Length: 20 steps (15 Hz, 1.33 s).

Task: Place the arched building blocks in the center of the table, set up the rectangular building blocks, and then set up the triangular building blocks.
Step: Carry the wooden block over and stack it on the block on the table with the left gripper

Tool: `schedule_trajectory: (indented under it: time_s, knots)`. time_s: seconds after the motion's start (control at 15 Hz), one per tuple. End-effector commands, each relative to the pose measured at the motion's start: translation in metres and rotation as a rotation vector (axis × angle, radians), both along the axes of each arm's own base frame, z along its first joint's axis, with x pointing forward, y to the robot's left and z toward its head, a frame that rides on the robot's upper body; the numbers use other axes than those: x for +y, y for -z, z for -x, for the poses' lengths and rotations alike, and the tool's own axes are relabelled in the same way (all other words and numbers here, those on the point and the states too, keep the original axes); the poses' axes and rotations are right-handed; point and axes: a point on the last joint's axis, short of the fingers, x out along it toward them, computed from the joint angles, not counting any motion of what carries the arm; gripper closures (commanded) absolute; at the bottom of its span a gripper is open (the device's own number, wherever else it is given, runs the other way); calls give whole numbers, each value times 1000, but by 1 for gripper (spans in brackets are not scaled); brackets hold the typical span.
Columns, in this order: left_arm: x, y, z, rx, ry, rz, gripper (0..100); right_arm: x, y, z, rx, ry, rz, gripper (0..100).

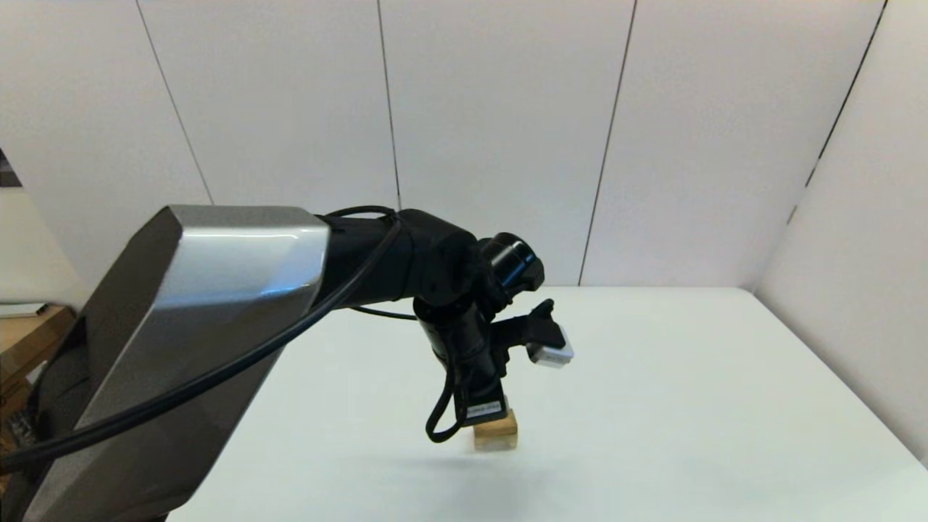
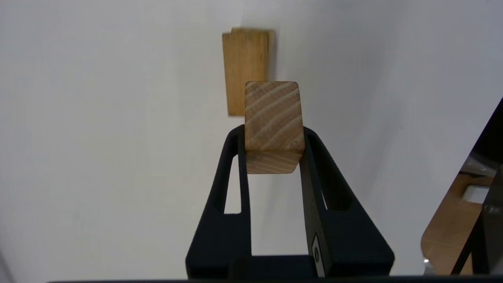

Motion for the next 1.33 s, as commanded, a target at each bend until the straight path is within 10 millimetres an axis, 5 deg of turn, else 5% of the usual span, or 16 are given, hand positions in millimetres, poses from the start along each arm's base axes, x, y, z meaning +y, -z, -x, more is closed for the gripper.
schedule_trajectory:
  time_s: [0.07, 1.33]
  knots:
    - [-4, 25, -6, 70, -34, -15, 100, 0, 0, 0, 1, 0, 0, 0]
    - [1, 50, -32, 125, -90, 75, 100, 0, 0, 0, 1, 0, 0, 0]
